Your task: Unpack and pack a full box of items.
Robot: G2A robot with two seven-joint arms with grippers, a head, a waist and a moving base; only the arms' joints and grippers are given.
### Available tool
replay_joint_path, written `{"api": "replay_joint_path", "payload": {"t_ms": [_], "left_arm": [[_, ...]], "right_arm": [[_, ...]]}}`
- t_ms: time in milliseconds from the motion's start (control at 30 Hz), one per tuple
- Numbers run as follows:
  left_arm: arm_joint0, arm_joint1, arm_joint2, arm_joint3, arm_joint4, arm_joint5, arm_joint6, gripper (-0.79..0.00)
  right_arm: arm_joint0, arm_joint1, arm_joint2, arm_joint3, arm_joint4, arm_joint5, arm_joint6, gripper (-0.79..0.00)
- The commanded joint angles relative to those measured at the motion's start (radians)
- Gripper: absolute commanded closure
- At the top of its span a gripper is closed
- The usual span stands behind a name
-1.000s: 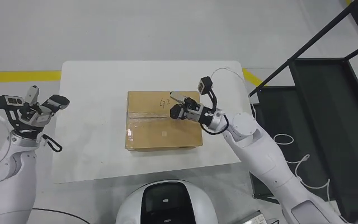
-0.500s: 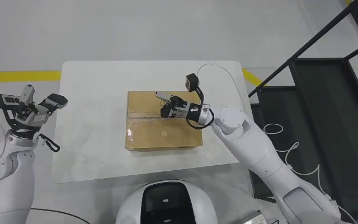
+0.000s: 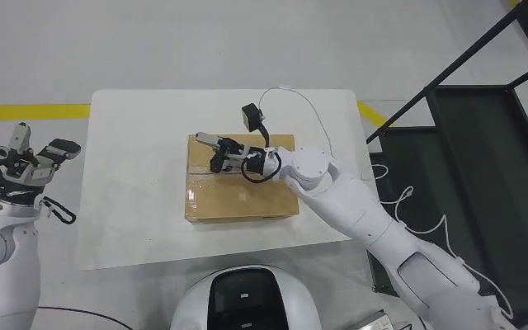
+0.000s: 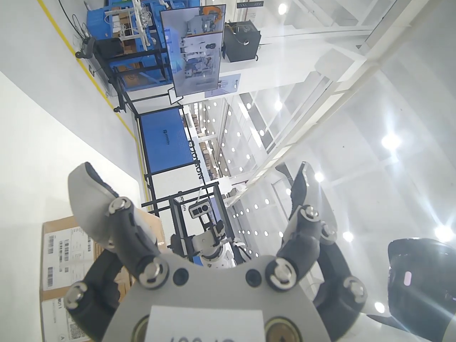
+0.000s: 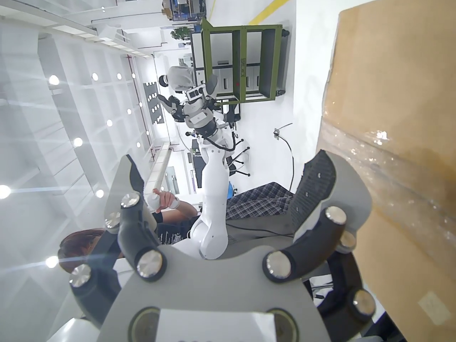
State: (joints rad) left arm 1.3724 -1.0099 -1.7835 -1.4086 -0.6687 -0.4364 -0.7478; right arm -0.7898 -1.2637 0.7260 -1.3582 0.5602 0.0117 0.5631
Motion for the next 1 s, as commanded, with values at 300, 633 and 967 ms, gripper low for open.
{"api": "replay_joint_path", "payload": {"t_ms": [300,633,967], "left_arm": [[0.0,0.0,0.0,0.0,0.0,0.0,0.0,-0.785],[0.0,0.0,0.0,0.0,0.0,0.0,0.0,-0.785],[0.0,0.0,0.0,0.0,0.0,0.0,0.0,-0.785]], "right_arm": [[0.103,-0.12,-0.174,0.156,0.014,-0.019,-0.033,-0.785],[0.113,-0.139,-0.148,0.202,-0.05,0.055,-0.06,-0.785],[-0.012,-0.073,-0.007,0.059,-0.146,0.173,-0.049,-0.785]]}}
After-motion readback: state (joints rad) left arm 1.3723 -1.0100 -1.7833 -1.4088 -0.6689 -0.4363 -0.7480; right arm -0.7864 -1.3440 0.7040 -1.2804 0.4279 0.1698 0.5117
